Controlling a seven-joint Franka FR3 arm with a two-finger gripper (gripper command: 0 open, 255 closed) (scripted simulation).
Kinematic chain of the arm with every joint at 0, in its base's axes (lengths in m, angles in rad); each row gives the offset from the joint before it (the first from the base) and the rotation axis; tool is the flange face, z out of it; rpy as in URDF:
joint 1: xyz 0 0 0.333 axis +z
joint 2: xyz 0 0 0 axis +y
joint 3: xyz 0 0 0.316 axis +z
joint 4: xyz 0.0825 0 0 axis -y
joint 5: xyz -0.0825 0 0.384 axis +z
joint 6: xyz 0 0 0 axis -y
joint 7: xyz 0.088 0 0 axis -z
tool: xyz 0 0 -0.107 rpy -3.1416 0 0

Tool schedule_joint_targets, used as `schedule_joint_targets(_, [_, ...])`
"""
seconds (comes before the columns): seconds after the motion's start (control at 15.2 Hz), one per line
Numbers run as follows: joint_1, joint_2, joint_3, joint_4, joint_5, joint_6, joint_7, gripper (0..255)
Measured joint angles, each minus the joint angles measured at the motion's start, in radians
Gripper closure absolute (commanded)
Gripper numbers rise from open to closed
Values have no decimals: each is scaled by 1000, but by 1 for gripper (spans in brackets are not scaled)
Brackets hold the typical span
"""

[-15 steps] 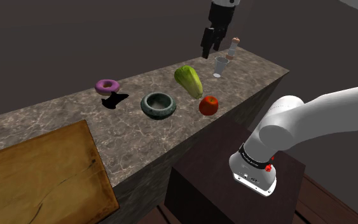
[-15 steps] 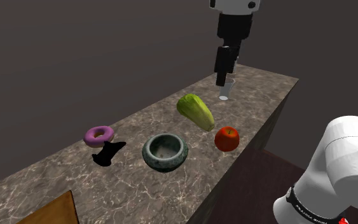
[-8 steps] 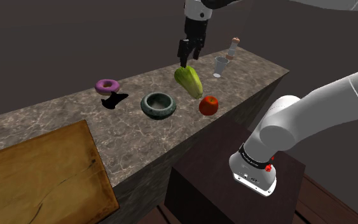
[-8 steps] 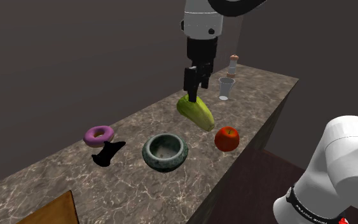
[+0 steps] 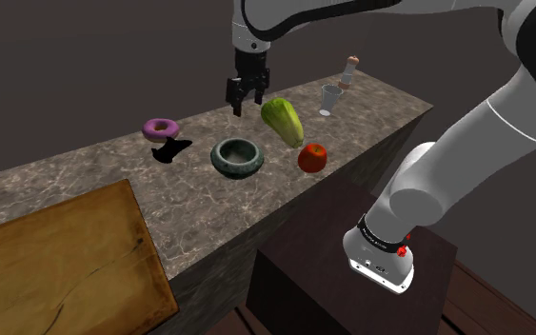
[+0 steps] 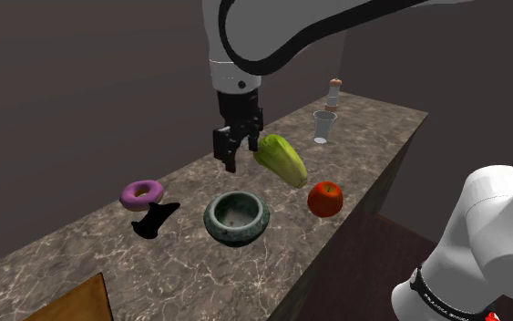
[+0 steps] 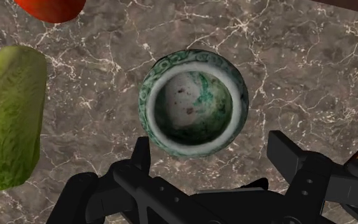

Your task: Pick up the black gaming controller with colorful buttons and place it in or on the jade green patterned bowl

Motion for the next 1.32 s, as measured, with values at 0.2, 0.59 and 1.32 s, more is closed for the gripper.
schedule_joint_targets(0.2, [11,97,22,54,-2,35,39,0])
schedule_joint_targets(0.59, [32,323,48,208,-24,90,105,0])
schedule_joint_targets(1.32, [113,751,61,616,-79,82,216,0])
